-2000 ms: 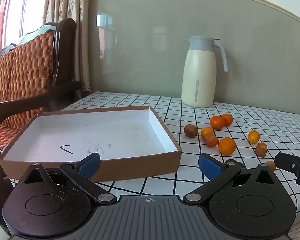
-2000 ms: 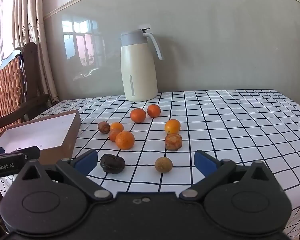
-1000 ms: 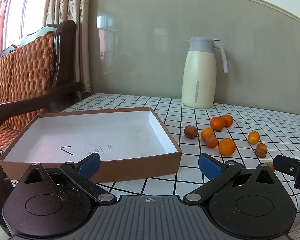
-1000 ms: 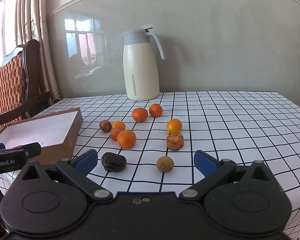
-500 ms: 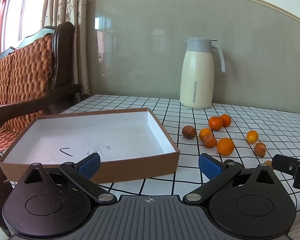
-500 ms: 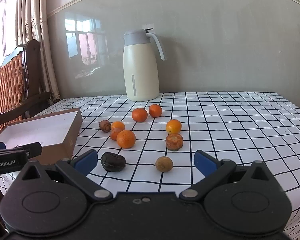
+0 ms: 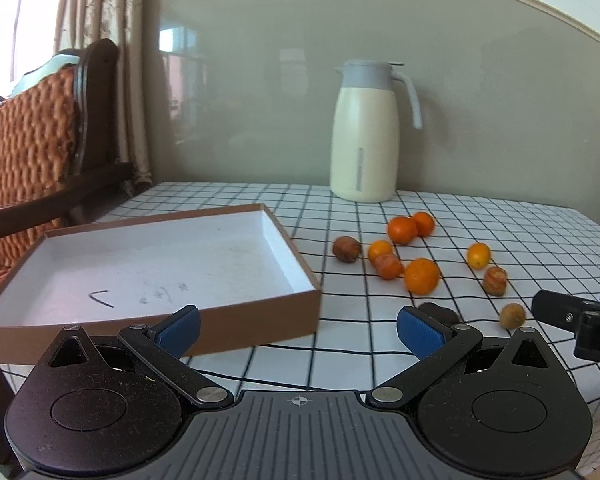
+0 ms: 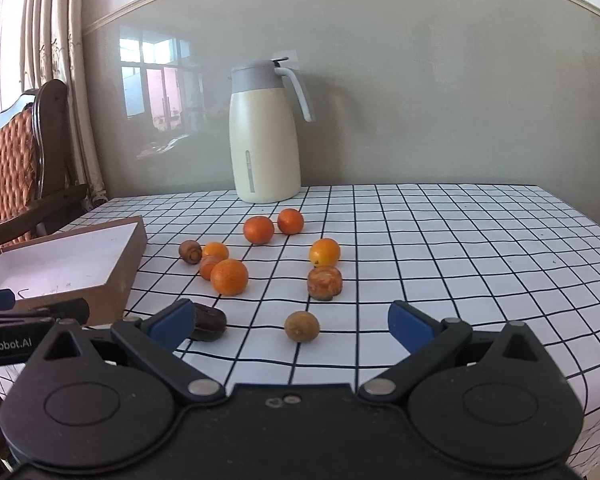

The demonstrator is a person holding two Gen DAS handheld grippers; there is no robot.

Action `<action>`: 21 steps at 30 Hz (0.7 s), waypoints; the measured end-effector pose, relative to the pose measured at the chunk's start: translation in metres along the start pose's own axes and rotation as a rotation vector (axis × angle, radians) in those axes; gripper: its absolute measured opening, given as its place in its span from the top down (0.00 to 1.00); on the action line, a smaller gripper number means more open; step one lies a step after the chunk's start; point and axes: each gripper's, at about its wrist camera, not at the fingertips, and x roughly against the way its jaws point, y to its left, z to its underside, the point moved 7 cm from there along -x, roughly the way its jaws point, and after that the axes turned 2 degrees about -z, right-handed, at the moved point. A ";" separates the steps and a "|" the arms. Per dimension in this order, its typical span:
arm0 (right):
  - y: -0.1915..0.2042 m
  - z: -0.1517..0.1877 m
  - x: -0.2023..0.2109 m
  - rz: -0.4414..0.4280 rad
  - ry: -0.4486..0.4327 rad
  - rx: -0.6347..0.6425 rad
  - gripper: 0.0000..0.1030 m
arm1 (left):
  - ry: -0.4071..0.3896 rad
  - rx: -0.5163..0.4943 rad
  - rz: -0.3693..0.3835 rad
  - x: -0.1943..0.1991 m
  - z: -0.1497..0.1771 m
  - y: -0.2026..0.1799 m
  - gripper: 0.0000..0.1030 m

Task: Organize fruits
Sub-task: 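Grasp the dark brown fruit with the left tool while the right tool grasps the small tan fruit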

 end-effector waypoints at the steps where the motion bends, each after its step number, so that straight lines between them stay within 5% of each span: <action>1: -0.002 0.000 0.000 0.003 0.002 0.001 0.06 | -0.004 -0.006 0.009 0.000 0.000 -0.003 0.00; 7: -0.017 0.003 0.000 0.030 0.025 0.007 0.10 | -0.013 -0.053 0.062 -0.001 -0.001 -0.026 0.00; 21: -0.024 0.003 -0.038 -0.033 0.150 -0.001 0.57 | 0.017 -0.181 0.126 -0.030 0.001 -0.073 0.00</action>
